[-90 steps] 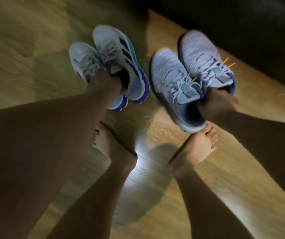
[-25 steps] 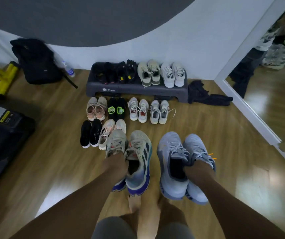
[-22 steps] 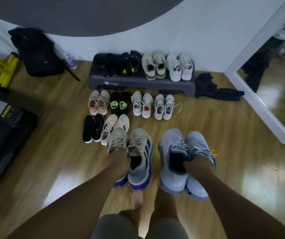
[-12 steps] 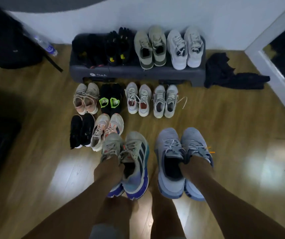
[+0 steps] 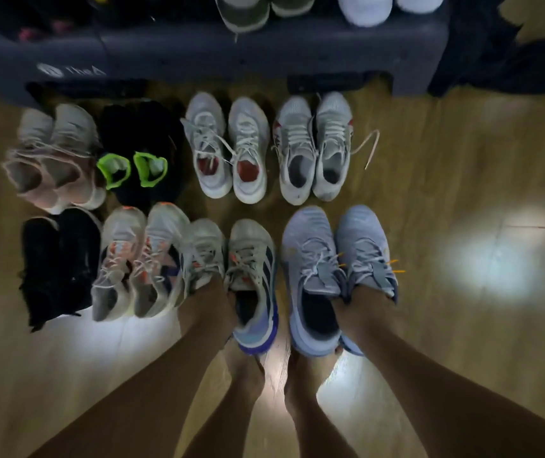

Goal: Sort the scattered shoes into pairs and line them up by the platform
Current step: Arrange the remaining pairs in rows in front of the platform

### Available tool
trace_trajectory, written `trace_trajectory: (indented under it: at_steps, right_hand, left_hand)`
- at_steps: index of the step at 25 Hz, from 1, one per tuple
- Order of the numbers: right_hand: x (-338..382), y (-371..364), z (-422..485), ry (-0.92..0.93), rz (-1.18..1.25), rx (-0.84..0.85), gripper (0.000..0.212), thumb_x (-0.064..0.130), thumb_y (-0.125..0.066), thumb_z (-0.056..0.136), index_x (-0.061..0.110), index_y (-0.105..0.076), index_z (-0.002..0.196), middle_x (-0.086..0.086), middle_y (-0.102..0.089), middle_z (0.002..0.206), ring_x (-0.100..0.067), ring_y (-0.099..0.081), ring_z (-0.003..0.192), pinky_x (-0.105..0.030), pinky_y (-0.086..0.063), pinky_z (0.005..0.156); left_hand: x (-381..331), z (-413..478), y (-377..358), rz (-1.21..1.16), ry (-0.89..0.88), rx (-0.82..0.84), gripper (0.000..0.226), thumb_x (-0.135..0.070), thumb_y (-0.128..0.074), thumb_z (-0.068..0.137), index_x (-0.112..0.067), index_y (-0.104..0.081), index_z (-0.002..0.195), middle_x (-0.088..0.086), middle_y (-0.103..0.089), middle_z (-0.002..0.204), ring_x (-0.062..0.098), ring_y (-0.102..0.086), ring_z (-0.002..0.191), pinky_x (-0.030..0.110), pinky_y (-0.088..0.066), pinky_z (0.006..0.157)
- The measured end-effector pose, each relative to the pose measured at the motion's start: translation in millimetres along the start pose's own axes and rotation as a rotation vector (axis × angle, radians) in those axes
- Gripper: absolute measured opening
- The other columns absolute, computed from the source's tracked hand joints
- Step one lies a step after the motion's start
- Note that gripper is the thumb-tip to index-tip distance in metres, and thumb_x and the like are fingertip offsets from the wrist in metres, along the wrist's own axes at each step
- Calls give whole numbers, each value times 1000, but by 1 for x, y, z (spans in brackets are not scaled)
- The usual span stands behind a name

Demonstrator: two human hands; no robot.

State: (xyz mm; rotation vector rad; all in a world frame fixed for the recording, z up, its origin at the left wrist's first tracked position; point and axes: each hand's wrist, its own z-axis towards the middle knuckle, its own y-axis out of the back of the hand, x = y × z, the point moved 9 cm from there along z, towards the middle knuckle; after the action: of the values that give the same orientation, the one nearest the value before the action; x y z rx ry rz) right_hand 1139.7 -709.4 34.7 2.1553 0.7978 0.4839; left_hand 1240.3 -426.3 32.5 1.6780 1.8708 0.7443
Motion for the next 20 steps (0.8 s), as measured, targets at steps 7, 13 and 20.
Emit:
trace_trajectory:
  at_steps: [7, 13, 20]
  right_hand:
    - [-29, -119, 59, -69, 110, 50, 33, 41, -57, 88, 13, -66, 103, -14, -67, 105, -32, -61, 110, -40, -47, 87]
    - [-33, -147, 61, -33, 141, 127, 40, 51, -49, 88, 20, -62, 110, -4, -67, 104, -30, -61, 106, -28, -40, 76]
    - [-23, -145, 59, -4, 151, 197, 34, 37, -54, 90, 18, -59, 117, -6, -66, 109, -30, -59, 104, -27, -41, 81]
  left_hand:
    - [12, 63, -103, -46, -27, 58, 37, -43, -47, 97, -16, -48, 121, 13, -63, 118, 35, -61, 108, 40, -48, 84]
    - [14, 65, -106, -116, -28, -1, 30, -46, -49, 92, -23, -52, 110, 8, -66, 107, 33, -64, 98, 38, -51, 80]
    - [11, 69, -105, -123, -206, 63, 39, -44, -58, 90, -16, -47, 115, 7, -61, 117, 32, -60, 105, 35, -47, 76]
